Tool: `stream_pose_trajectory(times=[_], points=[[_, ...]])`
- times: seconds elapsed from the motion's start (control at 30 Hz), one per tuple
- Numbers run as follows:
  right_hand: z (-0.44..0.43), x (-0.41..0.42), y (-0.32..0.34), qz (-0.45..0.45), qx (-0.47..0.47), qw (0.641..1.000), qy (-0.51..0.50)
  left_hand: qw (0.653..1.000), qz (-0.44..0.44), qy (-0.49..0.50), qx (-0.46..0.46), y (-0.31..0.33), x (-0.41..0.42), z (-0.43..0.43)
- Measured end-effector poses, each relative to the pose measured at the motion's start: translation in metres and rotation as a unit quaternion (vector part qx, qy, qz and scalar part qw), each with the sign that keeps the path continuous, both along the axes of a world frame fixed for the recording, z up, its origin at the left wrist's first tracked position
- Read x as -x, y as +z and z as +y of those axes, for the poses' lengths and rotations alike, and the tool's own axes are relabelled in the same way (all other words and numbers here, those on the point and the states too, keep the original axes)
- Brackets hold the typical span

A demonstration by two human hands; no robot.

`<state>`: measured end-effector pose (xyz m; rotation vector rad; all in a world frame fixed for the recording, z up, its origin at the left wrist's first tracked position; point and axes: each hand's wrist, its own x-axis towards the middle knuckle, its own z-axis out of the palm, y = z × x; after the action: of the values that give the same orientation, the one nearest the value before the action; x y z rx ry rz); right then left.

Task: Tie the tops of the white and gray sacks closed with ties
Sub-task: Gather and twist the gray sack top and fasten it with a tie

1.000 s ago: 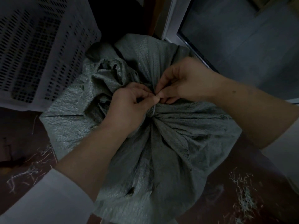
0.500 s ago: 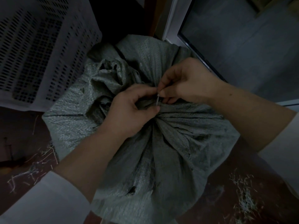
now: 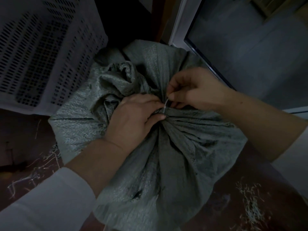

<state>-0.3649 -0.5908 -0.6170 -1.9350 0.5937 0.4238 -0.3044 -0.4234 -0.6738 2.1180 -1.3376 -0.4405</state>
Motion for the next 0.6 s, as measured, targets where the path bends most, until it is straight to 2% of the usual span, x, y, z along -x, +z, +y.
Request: stream_pose_trajectory(times=[0.07,0.13,0.23,0.33,0.47,0.6], points=[[-0.003,-0.002,0.007,0.010,0.023,0.999,0.039,1.000,0.005,-0.002,0.003,-0.001,-0.001,-0.002],[-0.002,-0.004,0.014,-0.001,0.105,0.988,0.113,1.000,0.003,0.001,0.004,-0.001,-0.002,-0.003],[0.011,-0.005,0.022,-0.004,0.256,0.925,0.281,1.000,-0.002,0.002,0.014,-0.002,-0.002,-0.004],[0.019,-0.010,0.026,0.029,0.361,0.868,0.340,1.000,-0.004,0.010,0.027,-0.004,-0.001,-0.004],[0.029,-0.023,0.035,0.078,0.377,0.827,0.409,0.999,-0.013,-0.006,0.043,-0.002,-0.003,-0.004],[0.033,-0.029,0.036,0.133,0.365,0.799,0.458,0.996,-0.046,-0.073,0.033,0.001,-0.013,0.001]])
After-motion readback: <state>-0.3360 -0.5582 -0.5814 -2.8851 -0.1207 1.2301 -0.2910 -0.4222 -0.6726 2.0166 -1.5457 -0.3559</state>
